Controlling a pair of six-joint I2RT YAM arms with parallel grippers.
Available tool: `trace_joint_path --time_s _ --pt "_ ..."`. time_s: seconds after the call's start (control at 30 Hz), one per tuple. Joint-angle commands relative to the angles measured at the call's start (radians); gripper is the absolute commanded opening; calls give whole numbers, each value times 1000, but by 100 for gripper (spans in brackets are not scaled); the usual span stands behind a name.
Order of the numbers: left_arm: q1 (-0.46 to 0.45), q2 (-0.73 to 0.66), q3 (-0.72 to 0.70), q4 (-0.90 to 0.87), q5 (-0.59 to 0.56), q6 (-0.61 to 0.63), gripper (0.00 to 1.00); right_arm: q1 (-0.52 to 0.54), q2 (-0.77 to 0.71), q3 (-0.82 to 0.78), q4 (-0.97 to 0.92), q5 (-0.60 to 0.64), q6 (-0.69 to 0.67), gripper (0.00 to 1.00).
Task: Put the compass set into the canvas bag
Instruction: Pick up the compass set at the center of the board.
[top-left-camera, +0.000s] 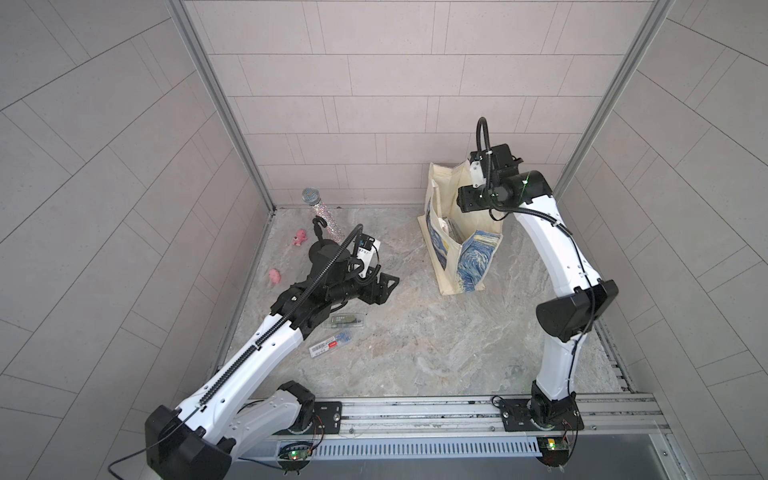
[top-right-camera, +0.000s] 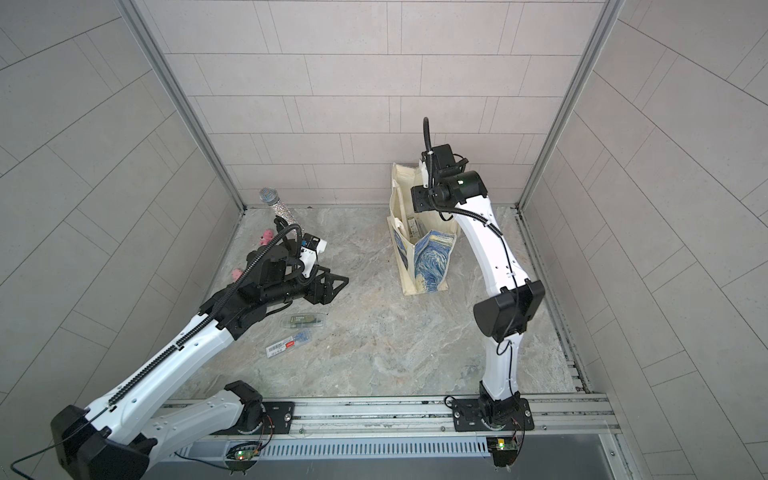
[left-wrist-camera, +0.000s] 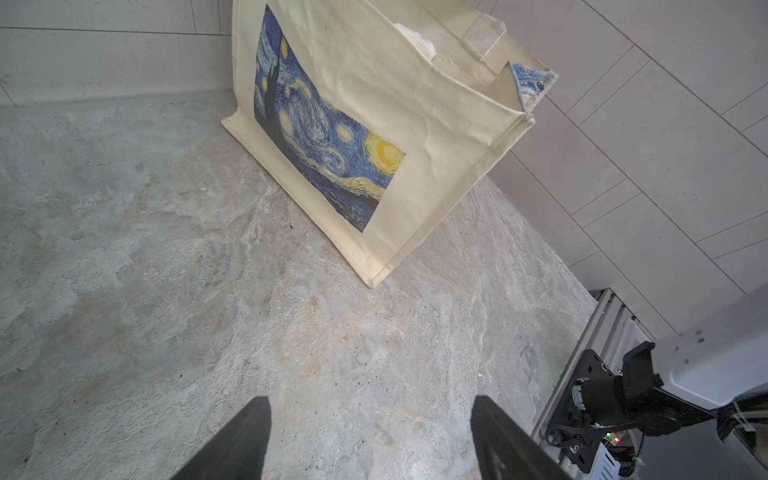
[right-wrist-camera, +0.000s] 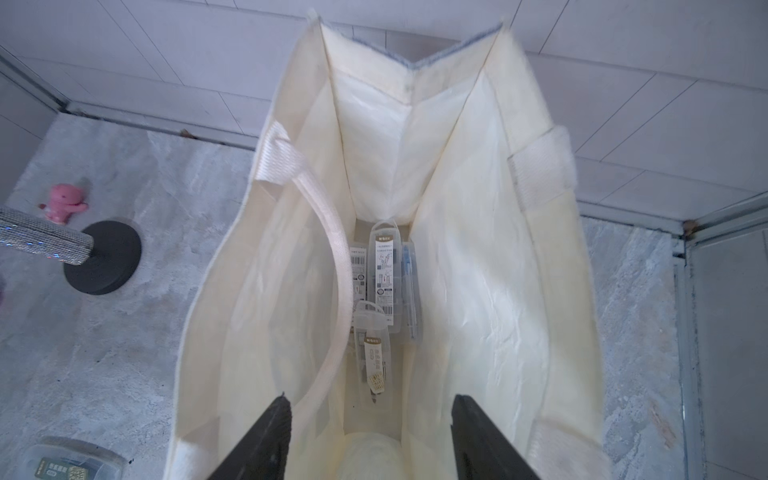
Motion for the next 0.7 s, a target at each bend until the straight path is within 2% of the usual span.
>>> trace_joint_path --time_s 0.0,0.07,0.17,0.2,0.3,0.33,0.43,0.53,0.63,0.67 --pt "7 10 33 -30 -53 -1 81 30 -162 -192 125 11 -28 64" --pt "7 27 47 -74 -111 -23 81 38 -273 -336 217 5 -14 66" --pt "7 53 78 -205 -265 -120 82 43 -415 -506 319 -42 6 67" --pt "7 67 90 -276 -334 -165 84 48 -455 -554 341 -56 9 67" --pt "7 91 98 -453 -474 -255 100 65 -548 -695 422 -96 17 69" --pt "7 95 91 -486 -501 -278 100 68 -566 -733 450 -104 24 69" --pt "8 125 82 -585 -558 -324 100 69 -592 -808 503 -142 40 69" --pt "22 171 62 -699 -637 -480 100 70 -600 -835 516 -178 44 69" --pt "54 191 18 -698 -572 -574 100 70 -627 -873 534 -210 38 70" --pt "66 189 -4 -677 -582 -606 100 70 -637 -883 536 -212 37 70"
